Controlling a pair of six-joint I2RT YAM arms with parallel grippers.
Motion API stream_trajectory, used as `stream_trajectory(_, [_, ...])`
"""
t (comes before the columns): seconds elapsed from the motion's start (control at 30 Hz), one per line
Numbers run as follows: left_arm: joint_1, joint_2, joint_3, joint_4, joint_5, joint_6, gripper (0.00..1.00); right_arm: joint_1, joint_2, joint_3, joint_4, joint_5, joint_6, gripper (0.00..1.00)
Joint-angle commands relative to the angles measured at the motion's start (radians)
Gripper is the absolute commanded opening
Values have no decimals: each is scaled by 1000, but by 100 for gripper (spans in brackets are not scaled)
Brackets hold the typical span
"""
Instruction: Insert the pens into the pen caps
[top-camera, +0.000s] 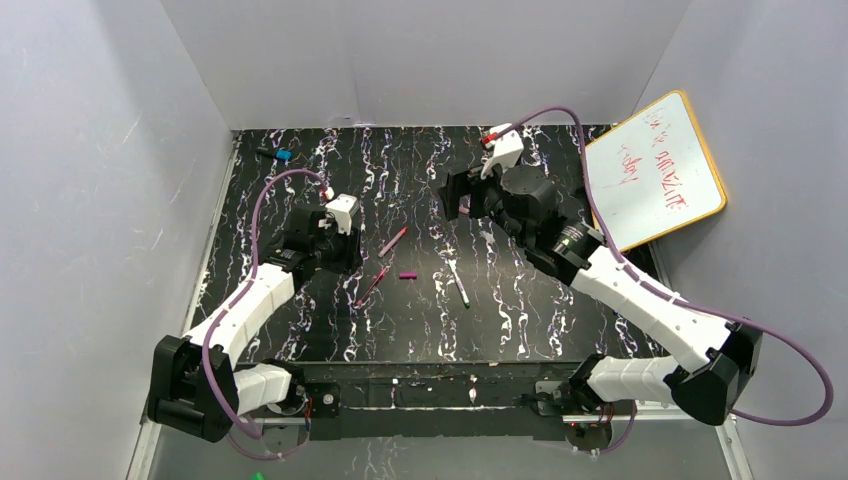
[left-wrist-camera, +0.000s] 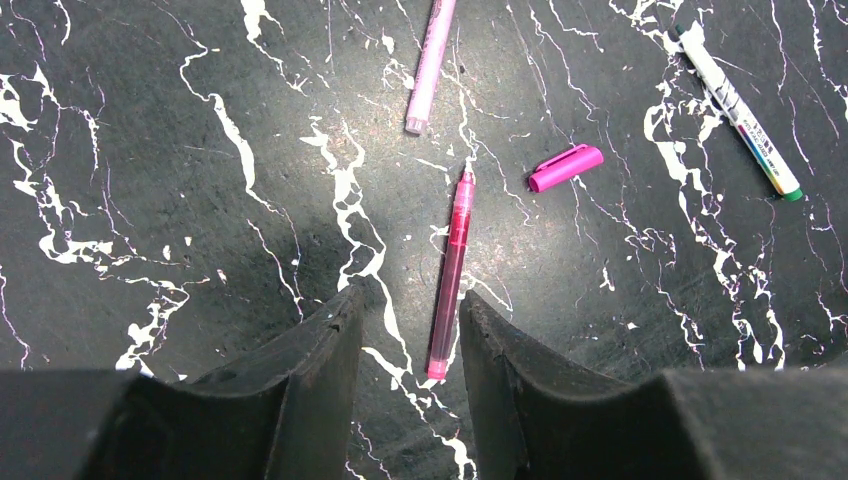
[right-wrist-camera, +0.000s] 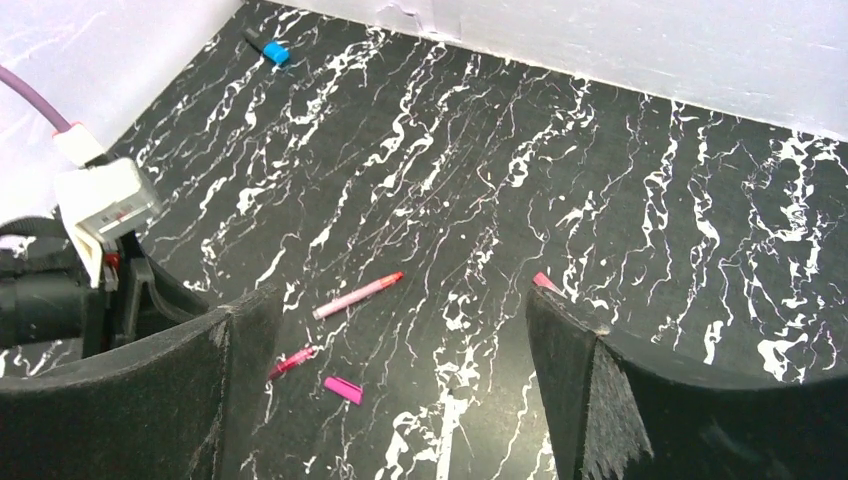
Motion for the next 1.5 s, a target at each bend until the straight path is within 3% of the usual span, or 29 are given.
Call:
stream_trajectory(0.0, [-3,-3,23,-8,17,10,39,-2,-86,-64,106,-9,-59,99])
stream_trajectory(0.2, [-2,-3,24,-8,20,10,39,-2,-131,-101,135,-36,-139,99])
stream_trajectory(0.53, [-3,-23,20,-3,20,11,39,-5,62,41,-116,-54,-78,99])
stream_trajectory(0.77, [-3,-16,19,-1,19,12,39,-45,258,109,-227,-151,-42,87])
stream_trajectory(1.47, [-2,-15,19,-3,0,10,40,-87,494,-89,-157,-286,8,64])
